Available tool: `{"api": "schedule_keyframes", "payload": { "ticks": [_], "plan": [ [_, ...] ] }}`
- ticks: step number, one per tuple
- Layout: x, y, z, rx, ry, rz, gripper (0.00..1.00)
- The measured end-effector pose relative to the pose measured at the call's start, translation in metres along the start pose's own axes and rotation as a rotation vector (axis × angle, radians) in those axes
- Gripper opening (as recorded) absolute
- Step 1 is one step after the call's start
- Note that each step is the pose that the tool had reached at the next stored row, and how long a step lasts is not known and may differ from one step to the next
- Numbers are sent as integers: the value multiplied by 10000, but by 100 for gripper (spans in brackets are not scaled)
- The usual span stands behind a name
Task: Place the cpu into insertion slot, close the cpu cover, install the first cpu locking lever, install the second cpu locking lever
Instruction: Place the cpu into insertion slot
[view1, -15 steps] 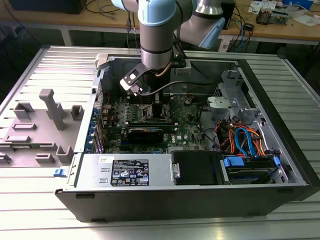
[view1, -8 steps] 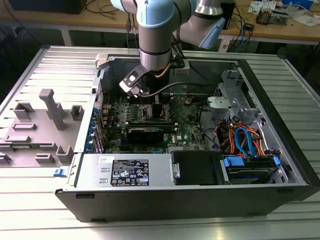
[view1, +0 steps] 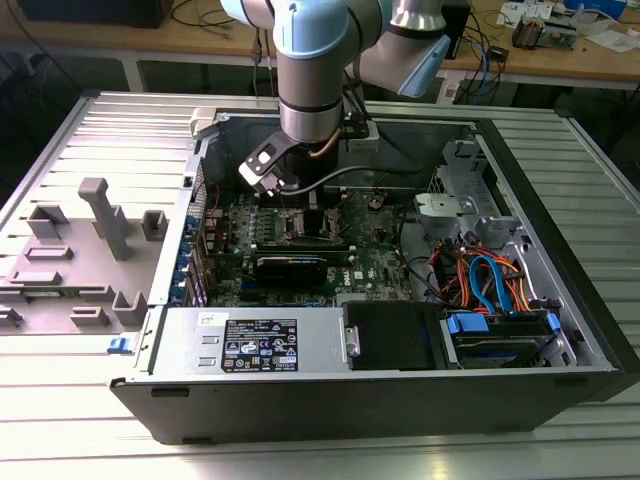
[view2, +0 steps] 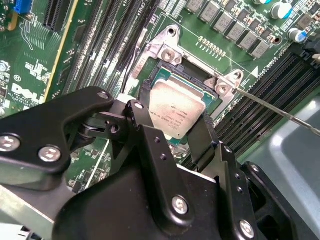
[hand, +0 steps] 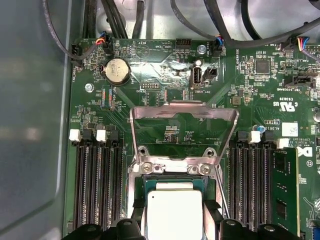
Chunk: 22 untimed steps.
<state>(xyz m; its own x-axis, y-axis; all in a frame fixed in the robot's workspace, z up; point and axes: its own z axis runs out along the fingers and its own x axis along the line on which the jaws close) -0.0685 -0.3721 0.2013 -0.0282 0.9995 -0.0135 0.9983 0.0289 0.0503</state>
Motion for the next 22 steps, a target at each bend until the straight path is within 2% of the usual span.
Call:
{"api": "schedule_keyframes", "payload": {
  "ticks": [6,22],
  "plan": [
    [1,-1,3,5,-15,238,54],
    [2,-3,42,5,-13,243,54]
  ]
}}
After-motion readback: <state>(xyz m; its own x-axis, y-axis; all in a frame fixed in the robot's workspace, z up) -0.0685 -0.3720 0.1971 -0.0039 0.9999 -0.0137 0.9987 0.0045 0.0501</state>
